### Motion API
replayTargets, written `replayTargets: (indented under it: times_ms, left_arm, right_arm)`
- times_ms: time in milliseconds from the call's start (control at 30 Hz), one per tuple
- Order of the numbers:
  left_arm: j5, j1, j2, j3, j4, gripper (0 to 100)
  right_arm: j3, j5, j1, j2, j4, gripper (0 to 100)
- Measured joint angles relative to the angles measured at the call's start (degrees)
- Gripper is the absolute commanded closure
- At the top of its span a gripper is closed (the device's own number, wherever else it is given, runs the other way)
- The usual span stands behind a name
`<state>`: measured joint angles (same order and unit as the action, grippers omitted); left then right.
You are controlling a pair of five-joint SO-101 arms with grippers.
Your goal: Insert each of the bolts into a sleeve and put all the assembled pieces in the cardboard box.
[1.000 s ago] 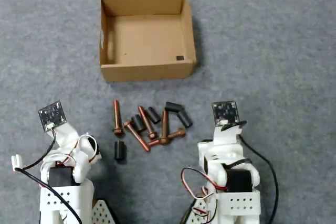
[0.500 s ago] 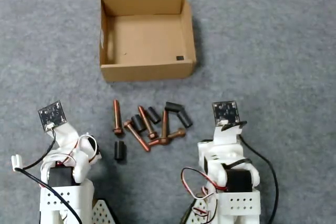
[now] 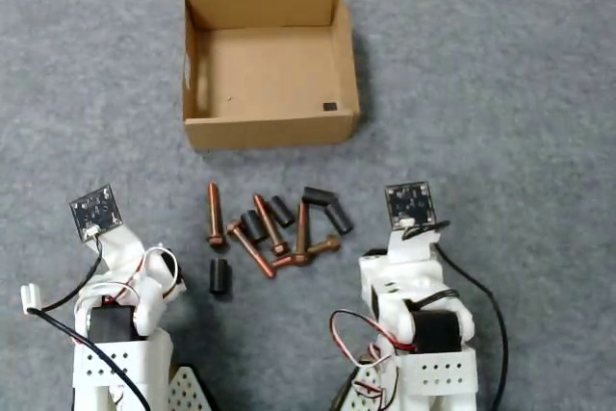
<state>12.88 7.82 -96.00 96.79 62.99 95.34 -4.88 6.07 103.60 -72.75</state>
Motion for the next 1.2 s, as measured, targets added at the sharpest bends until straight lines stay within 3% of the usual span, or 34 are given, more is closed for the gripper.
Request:
replayTargets:
  times_ms: [200, 333, 567, 733, 933, 1200]
  left_arm:
    - [-0.4, 1.8, 0.0, -11.9, 6.1, 98]
    - [-5.3, 2.5, 0.0, -25.2, 10.1, 98]
    - [-6.3, 3.5, 10.0, -47.1, 21.9, 98]
    - [-6.3, 12.0, 24.8, -62.9, 28.4, 98]
    - [-6.6, 23.4, 43.5, -65.1, 31.5, 98]
    - [-8.9, 36.0, 48.7, -58.2, 28.5, 81]
  right_arm:
    - [-15.6, 0.0, -2.3, 0.0, 0.0, 99.4]
    - [-26.9, 0.0, -2.4, -2.4, 0.0, 99.4]
    - [-48.8, 0.0, -2.5, -27.7, -5.2, 99.4]
    - [-69.5, 0.0, -2.5, -49.9, -18.5, 98.1]
    - [-81.2, 0.0, 5.0, -71.8, -23.1, 89.1]
    - [-83.6, 0.0, 13.5, -84.9, -20.0, 93.0]
